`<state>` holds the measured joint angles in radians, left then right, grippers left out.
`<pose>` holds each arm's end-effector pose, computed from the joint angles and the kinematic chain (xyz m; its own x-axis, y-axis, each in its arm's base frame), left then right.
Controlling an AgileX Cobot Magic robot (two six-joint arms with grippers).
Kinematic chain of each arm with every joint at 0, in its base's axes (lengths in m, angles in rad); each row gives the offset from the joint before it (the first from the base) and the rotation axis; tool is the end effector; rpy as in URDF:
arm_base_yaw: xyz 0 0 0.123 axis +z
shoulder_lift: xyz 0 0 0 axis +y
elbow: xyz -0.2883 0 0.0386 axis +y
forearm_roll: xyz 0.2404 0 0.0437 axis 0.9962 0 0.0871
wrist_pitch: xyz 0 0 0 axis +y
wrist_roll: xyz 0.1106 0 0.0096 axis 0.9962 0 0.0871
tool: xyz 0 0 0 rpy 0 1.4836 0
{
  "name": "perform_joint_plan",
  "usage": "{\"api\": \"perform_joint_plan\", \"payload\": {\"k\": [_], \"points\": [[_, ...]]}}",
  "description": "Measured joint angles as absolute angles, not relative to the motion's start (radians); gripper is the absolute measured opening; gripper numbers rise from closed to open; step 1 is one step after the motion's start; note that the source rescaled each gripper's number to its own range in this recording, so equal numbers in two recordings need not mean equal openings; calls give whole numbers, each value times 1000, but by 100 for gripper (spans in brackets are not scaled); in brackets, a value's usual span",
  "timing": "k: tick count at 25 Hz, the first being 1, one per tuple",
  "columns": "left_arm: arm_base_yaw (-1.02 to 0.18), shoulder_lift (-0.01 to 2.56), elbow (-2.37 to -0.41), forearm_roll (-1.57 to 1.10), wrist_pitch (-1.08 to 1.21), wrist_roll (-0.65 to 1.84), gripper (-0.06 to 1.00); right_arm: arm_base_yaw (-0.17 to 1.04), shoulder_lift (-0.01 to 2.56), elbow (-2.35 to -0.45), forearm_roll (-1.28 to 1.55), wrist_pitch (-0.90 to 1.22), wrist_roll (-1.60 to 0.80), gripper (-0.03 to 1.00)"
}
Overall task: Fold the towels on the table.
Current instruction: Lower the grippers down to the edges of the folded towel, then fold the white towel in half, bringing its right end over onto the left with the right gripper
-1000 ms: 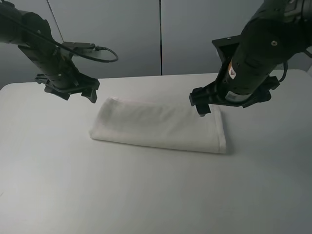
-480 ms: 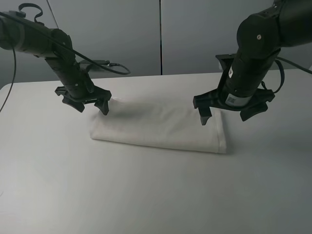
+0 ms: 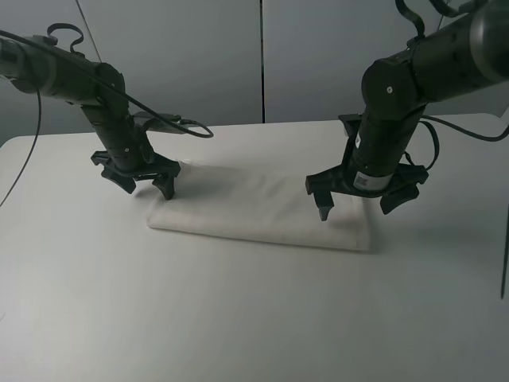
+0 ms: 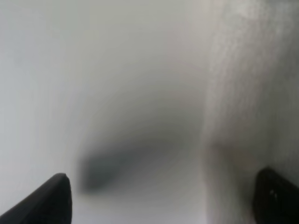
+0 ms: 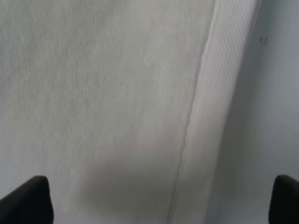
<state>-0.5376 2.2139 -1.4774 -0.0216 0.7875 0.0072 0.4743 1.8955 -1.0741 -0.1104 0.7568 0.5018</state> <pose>0.3650 -0.2196 0.0914 -0.8553 0.5006 -0.1336 0.5069 0.8618 -0.0162 0.3004 0.1448 0.1274 -0.9930 -0.0513 -0.1063 -0.0479 0.9982 -0.0349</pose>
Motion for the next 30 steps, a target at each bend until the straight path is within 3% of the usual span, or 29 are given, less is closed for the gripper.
{"api": "perform_joint_plan", "payload": {"k": [7,19,30], "points": [[-538,2229,-1488,-17,797,10,99,474,1960,-1161,-112,806,505,100],[-538,2230,-1489,-11,800,14,99,368,1990,-1164,-113,789,519,100],[-538,2230,-1489,-11,798,22,99,360,2020,-1164,21,711,450,100]]}}
